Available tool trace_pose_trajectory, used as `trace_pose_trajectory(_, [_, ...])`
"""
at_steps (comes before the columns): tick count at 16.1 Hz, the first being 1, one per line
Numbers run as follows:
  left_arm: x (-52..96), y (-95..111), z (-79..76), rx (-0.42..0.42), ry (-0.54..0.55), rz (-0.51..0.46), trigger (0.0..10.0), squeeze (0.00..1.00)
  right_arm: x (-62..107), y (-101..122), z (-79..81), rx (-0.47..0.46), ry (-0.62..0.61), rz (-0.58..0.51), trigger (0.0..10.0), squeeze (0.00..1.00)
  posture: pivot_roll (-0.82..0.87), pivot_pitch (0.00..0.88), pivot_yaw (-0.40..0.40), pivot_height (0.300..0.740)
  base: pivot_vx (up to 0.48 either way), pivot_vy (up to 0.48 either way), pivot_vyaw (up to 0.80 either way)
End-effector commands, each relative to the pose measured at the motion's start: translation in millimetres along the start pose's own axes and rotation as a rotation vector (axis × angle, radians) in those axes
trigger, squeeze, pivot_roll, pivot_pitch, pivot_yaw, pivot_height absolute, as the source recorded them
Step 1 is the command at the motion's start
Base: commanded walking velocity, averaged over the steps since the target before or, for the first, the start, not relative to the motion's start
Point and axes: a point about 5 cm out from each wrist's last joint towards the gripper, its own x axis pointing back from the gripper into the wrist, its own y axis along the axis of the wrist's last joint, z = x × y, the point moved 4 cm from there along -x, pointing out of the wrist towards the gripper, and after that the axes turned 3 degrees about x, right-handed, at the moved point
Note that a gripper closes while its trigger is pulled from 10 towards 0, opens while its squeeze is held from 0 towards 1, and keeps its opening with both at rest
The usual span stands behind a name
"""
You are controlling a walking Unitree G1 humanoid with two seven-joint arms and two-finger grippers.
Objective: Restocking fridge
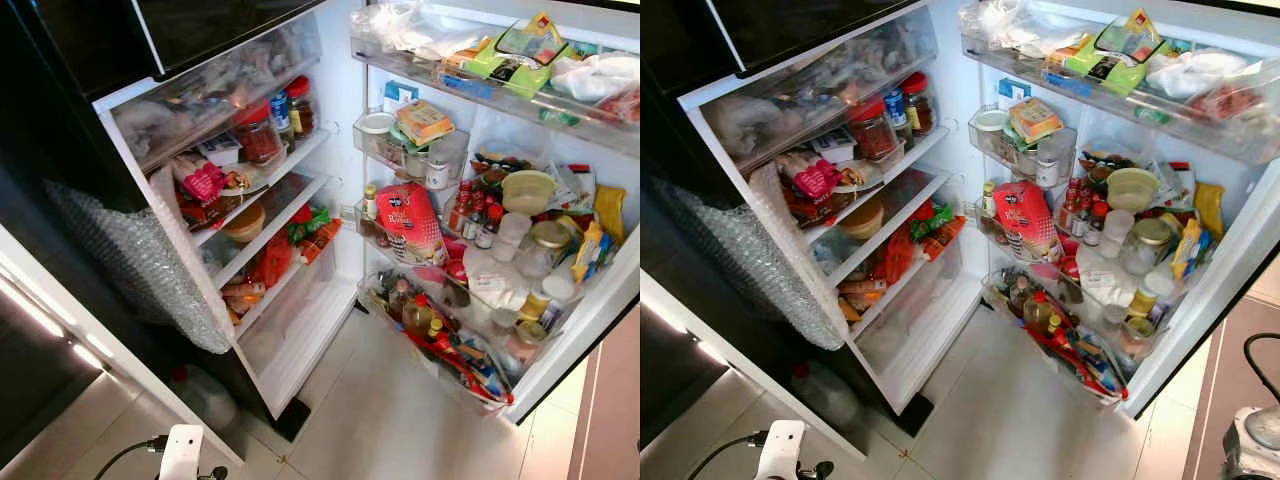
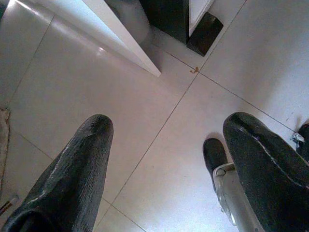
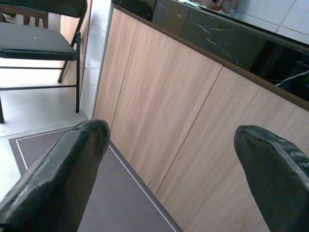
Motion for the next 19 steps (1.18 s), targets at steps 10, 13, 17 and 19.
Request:
trace_pose_trajectory(10, [0.6, -4.0, 1.3, -0.003, 0.008, 0.014, 10.0, 0.0, 6.6, 0.2, 28.3, -0.037, 0.243, 0.019, 10.0, 0.0, -0.12, 0.0, 0.099, 0.74, 0.0, 0.0, 0.0])
trace_pose_trajectory(13, [0.2, -3.2, -1.1, -0.003, 0.003, 0.011, 10.0, 0.0, 16.0, -1.9, 44.6, -0.045, 0.358, 0.033, 10.0, 0.0, -0.12, 0.0, 0.097, 0.74, 0.0, 0.0, 0.0])
trace_pose_trajectory(17, [0.4, -4.9, -3.2, -0.004, -0.002, 0.014, 10.0, 0.0, 40.2, -7.5, 74.6, -0.009, 0.63, 0.028, 10.0, 0.0, -0.12, 0.0, 0.095, 0.74, 0.0, 0.0, 0.0])
trace_pose_trajectory(19, [0.5, -6.4, -4.7, -0.007, -0.006, 0.017, 10.0, 0.0, 51.6, -13.9, 82.3, -0.033, 0.714, 0.052, 10.0, 0.0, -0.11, 0.0, 0.094, 0.74, 0.0, 0.0, 0.0])
